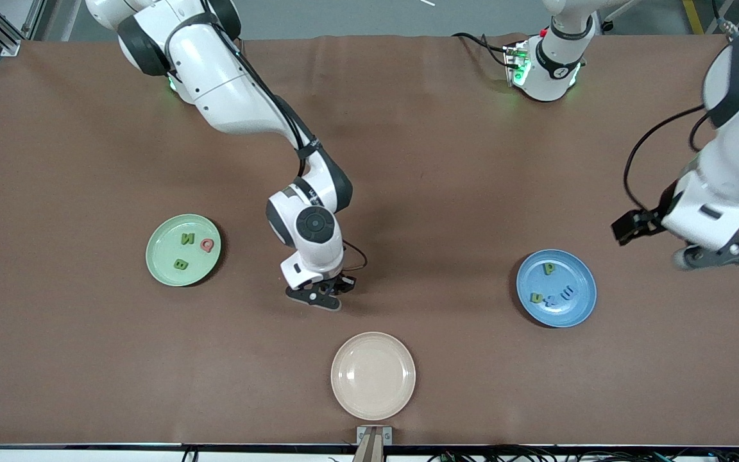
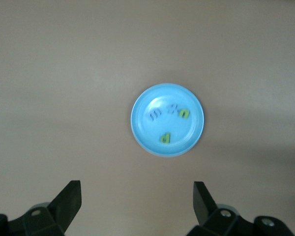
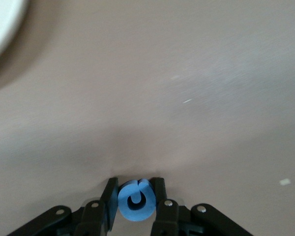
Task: Sort upper and lower case letters into plates
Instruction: 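Grasp the blue C with the right gripper while the left gripper withdraws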
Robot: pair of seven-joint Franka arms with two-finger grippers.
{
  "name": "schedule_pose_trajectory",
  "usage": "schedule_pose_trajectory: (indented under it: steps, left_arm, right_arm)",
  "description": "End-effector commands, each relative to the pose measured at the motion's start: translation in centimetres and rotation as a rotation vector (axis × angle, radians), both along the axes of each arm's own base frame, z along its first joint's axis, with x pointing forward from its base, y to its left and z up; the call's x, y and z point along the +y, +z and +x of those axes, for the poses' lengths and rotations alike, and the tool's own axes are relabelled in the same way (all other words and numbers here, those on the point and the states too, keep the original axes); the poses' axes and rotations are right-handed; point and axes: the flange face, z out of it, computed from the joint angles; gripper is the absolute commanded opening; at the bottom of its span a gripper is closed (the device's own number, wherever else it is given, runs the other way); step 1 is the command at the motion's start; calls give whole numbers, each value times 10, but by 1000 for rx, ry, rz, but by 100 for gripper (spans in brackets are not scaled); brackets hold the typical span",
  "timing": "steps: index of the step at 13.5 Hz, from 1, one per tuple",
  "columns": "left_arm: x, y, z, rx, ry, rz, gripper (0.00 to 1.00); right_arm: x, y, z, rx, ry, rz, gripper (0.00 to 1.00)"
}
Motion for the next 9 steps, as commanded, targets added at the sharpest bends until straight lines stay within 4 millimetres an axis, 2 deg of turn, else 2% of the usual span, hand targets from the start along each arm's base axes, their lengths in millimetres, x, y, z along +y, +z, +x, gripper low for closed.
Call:
schedule_pose_trajectory:
  steps: [1,2,4,5,7,9]
  left_arm:
    - [28,22,-29,20,-11,-39,100]
    - [39,26,-36,29,-8,-51,100]
    - [52,35,-44,31,-40,-70,100]
    - [50,38,-52,44,-64,-65,100]
    - [46,43,-66,43,-70,-61,100]
    - [44,44,-75,44,-73,-64,100]
  right_arm:
    - [-69,40,10,92,69,-36,0]
    - [-93,51,7,111,92,-42,0]
    - [-158,68,-1,150,157,-44,0]
    - [-192,74,-8,170,189,-42,0]
    - [-239,74,-27,177,240,-30,0]
    - [-279,62,-48,172,277,-18,0]
